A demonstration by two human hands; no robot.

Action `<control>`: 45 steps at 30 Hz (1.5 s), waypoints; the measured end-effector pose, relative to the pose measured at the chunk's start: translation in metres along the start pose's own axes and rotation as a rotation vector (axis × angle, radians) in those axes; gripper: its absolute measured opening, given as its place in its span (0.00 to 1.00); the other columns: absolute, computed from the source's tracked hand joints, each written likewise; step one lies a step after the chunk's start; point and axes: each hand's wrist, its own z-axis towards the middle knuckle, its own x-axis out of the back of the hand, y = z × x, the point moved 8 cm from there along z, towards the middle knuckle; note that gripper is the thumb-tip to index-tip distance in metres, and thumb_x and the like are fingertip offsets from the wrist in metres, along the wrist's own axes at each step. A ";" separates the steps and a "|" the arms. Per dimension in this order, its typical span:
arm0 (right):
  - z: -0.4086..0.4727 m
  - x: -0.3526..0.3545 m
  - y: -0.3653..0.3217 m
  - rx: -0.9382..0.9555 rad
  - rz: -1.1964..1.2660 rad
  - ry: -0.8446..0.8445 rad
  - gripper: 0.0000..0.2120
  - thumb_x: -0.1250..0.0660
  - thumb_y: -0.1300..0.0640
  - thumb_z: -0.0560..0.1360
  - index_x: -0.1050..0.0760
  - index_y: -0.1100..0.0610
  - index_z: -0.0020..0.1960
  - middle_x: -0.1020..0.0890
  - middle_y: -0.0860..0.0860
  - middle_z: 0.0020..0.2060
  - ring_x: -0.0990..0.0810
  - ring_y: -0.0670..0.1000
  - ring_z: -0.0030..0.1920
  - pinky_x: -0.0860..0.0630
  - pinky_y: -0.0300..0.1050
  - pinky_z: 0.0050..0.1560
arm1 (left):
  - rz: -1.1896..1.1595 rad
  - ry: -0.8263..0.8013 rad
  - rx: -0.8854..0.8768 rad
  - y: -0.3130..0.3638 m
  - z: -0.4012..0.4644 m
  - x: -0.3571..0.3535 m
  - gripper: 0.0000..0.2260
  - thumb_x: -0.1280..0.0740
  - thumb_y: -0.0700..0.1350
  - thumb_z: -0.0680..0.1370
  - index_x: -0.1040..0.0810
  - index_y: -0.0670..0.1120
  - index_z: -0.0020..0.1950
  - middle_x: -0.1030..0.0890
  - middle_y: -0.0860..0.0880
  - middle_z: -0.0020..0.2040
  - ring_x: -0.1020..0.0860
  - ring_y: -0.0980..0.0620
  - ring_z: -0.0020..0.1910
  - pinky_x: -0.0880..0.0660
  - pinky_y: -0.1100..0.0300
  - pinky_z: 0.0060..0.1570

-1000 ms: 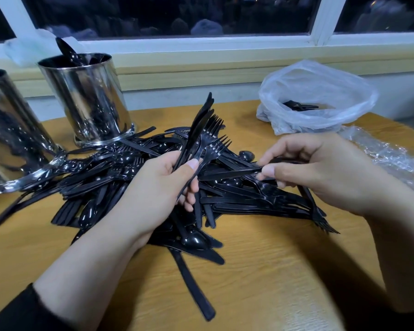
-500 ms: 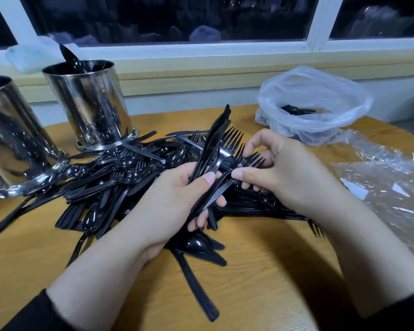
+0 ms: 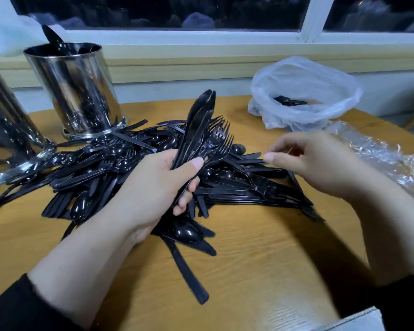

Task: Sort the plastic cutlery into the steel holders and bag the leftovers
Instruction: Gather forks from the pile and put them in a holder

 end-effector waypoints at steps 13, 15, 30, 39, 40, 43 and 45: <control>0.000 -0.029 0.014 -0.020 -0.148 -0.193 0.06 0.22 0.47 0.71 0.18 0.45 0.40 0.22 0.36 0.29 0.26 0.39 0.30 0.32 0.32 0.30 | -0.003 0.031 -0.047 0.003 -0.001 0.003 0.12 0.35 0.44 0.84 0.26 0.41 0.43 0.26 0.53 0.26 0.39 0.56 0.22 0.42 0.63 0.24; 0.000 -0.026 0.013 -0.019 -0.152 -0.170 0.06 0.23 0.45 0.71 0.19 0.44 0.39 0.20 0.42 0.32 0.24 0.43 0.33 0.29 0.40 0.35 | -0.024 0.051 -0.048 0.002 0.000 0.006 0.12 0.35 0.44 0.84 0.25 0.41 0.43 0.26 0.53 0.26 0.39 0.55 0.22 0.43 0.63 0.23; -0.004 0.007 0.007 0.103 0.112 0.127 0.11 0.31 0.54 0.79 0.19 0.40 0.58 0.17 0.39 0.43 0.20 0.40 0.46 0.28 0.36 0.48 | -0.058 0.087 -0.059 0.002 0.001 0.013 0.10 0.35 0.46 0.84 0.25 0.43 0.45 0.23 0.51 0.33 0.37 0.55 0.23 0.41 0.64 0.23; -0.013 0.034 -0.011 0.217 0.230 0.563 0.14 0.30 0.62 0.78 0.22 0.42 0.46 0.18 0.40 0.49 0.21 0.37 0.47 0.27 0.33 0.48 | -0.113 0.069 0.004 -0.002 0.001 0.013 0.12 0.34 0.47 0.84 0.24 0.43 0.42 0.26 0.45 0.35 0.38 0.54 0.24 0.41 0.63 0.24; -0.014 0.032 -0.017 0.273 0.227 0.574 0.13 0.31 0.63 0.78 0.21 0.44 0.46 0.19 0.42 0.52 0.21 0.39 0.54 0.26 0.39 0.55 | -0.130 0.058 0.016 -0.003 0.001 0.012 0.12 0.34 0.46 0.84 0.24 0.43 0.43 0.25 0.45 0.36 0.38 0.54 0.24 0.41 0.63 0.23; -0.012 0.019 -0.029 0.348 0.293 0.503 0.13 0.31 0.66 0.77 0.18 0.48 0.45 0.20 0.44 0.59 0.22 0.45 0.62 0.27 0.49 0.64 | -0.177 0.026 0.045 -0.003 0.000 0.007 0.10 0.36 0.44 0.84 0.25 0.42 0.46 0.21 0.47 0.37 0.37 0.55 0.23 0.43 0.63 0.23; -0.009 0.006 -0.041 0.391 0.339 0.422 0.14 0.30 0.67 0.76 0.18 0.48 0.44 0.21 0.43 0.58 0.21 0.46 0.61 0.27 0.50 0.65 | -0.204 0.012 0.054 -0.003 0.000 0.005 0.08 0.36 0.43 0.84 0.25 0.41 0.47 0.19 0.45 0.39 0.38 0.55 0.23 0.44 0.62 0.23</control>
